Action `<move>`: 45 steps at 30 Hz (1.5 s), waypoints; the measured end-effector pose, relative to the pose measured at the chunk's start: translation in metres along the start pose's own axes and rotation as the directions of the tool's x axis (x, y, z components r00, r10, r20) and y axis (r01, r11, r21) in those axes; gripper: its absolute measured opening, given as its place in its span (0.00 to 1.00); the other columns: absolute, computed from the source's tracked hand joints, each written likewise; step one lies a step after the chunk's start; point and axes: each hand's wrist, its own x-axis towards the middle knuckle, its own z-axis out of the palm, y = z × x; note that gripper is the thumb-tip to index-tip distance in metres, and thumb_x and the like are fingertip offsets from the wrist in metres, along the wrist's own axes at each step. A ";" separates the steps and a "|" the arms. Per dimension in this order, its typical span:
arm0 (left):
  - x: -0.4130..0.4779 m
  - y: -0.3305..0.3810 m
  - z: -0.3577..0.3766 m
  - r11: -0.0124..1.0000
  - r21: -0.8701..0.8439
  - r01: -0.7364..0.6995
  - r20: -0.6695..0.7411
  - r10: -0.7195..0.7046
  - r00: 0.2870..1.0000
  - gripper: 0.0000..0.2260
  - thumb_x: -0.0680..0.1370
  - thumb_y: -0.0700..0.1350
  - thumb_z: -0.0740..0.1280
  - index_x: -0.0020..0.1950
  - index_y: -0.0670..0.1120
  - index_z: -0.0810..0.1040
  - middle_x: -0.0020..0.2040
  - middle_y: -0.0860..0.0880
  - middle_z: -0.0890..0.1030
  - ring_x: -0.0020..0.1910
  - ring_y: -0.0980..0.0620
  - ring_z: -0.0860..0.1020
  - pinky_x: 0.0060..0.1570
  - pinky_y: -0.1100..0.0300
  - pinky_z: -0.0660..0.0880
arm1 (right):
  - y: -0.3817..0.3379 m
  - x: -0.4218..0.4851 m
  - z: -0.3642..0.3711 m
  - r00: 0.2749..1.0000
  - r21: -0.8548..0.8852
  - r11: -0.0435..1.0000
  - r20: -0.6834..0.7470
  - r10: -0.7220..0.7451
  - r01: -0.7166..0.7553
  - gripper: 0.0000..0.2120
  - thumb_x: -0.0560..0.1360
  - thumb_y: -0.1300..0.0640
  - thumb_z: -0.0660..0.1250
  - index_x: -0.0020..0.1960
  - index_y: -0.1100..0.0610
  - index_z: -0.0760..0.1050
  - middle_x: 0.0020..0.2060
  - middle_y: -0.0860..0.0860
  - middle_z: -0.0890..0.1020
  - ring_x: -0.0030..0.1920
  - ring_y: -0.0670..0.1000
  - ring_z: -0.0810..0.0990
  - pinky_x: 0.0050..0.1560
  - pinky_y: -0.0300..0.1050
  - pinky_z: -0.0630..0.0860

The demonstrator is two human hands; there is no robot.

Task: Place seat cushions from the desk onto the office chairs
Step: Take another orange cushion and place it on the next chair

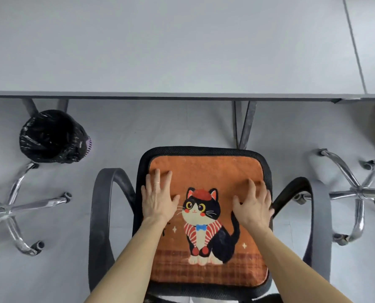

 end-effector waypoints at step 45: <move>-0.058 -0.037 0.020 0.807 -0.285 0.517 -0.084 -0.558 0.826 0.09 0.85 0.51 0.56 0.58 0.50 0.73 0.57 0.45 0.76 0.48 0.38 0.78 0.42 0.50 0.67 | 0.060 -0.032 0.016 0.884 0.333 0.837 -0.022 0.468 -0.435 0.10 0.84 0.53 0.55 0.62 0.55 0.69 0.60 0.60 0.74 0.61 0.64 0.73 0.54 0.55 0.73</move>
